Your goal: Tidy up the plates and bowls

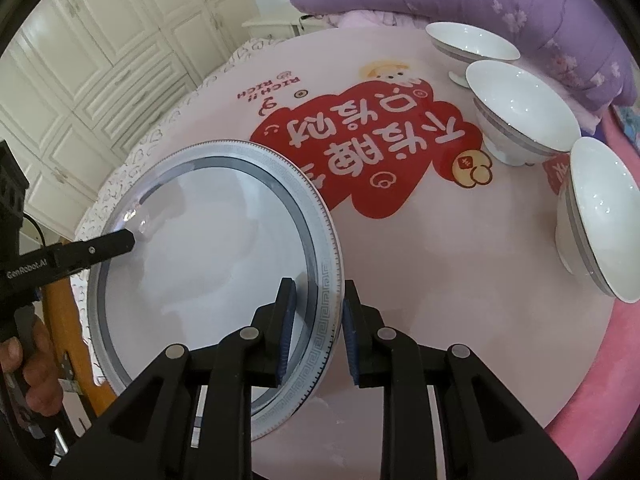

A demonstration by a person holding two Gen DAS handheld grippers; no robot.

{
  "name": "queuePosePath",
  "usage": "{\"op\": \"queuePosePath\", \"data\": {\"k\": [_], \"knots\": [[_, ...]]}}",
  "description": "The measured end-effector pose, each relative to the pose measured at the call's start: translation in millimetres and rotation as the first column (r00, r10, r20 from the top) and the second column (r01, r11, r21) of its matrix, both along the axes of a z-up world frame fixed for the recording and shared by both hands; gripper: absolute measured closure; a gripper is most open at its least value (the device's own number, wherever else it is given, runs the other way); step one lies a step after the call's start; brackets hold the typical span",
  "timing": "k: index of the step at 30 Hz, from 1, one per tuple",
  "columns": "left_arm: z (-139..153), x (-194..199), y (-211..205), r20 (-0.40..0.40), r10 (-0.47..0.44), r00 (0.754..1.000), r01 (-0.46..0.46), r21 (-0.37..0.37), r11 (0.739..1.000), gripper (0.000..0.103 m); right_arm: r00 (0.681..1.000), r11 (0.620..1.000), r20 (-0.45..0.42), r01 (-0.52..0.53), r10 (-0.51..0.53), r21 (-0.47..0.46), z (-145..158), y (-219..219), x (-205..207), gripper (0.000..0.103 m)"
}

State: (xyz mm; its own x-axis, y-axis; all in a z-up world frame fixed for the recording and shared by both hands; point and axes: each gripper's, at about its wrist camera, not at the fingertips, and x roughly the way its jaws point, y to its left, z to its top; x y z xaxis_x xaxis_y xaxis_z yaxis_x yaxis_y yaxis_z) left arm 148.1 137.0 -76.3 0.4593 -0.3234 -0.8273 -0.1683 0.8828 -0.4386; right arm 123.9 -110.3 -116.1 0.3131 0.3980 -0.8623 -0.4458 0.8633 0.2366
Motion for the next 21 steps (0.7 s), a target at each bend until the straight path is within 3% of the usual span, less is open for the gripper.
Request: {"op": "queuePosePath", "data": {"k": [14, 21], "knots": [[0, -8, -5, 0.059, -0.002, 0.998, -0.002, 0.072, 0.997, 0.081, 0.999, 0.998, 0.032, -0.002, 0.004, -0.061, -2, 8, -3, 0.078], [4, -10, -8, 0.085, -0.013, 0.996, 0.000, 0.149, 0.989, 0.081, 0.999, 0.996, 0.045, -0.002, 0.006, -0.088, -3, 11, -4, 0.078]]}}
